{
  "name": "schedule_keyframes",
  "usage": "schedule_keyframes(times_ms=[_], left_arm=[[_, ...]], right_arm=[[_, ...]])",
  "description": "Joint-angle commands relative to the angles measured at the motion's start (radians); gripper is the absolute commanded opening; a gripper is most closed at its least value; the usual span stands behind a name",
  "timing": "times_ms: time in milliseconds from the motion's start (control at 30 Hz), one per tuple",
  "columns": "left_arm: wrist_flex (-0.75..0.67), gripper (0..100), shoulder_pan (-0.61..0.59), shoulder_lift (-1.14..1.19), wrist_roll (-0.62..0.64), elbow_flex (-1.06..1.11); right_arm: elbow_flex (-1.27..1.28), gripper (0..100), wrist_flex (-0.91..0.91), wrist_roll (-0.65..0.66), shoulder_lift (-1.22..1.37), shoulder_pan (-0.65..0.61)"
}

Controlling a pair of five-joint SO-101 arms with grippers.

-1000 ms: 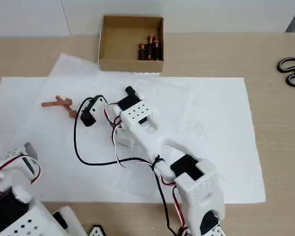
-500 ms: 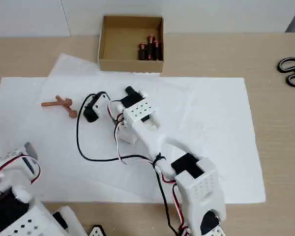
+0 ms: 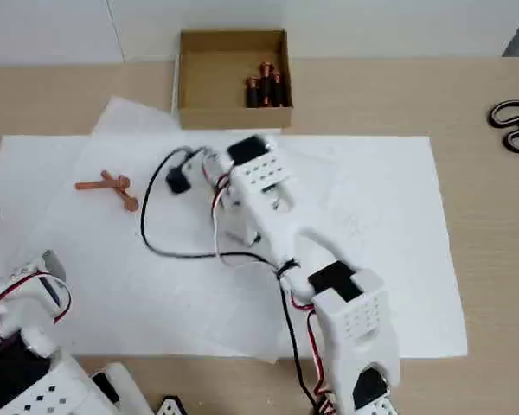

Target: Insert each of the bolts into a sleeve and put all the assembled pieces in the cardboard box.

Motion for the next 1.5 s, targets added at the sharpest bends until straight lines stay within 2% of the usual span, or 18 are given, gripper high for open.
schedule_keyframes(times_ms=[0,133,500,900,1467], left_arm=[[0.006,23,0.002,-0.008,-0.002,-0.027],[0.006,23,0.002,-0.008,-0.002,-0.027],[0.006,23,0.003,-0.008,-0.002,-0.027],[0.006,23,0.003,-0.008,-0.002,-0.027],[0.006,23,0.003,-0.008,-0.002,-0.027]], right_arm=[[-0.069,1.7,0.035,-0.051,-0.117,0.081],[-0.064,0.5,0.042,-0.118,-0.219,0.154],[0.055,0.4,0.048,-0.163,-0.443,0.277],[0.074,0.4,0.044,-0.348,-0.435,0.326],[0.069,0.4,-0.065,-0.362,-0.222,0.325]])
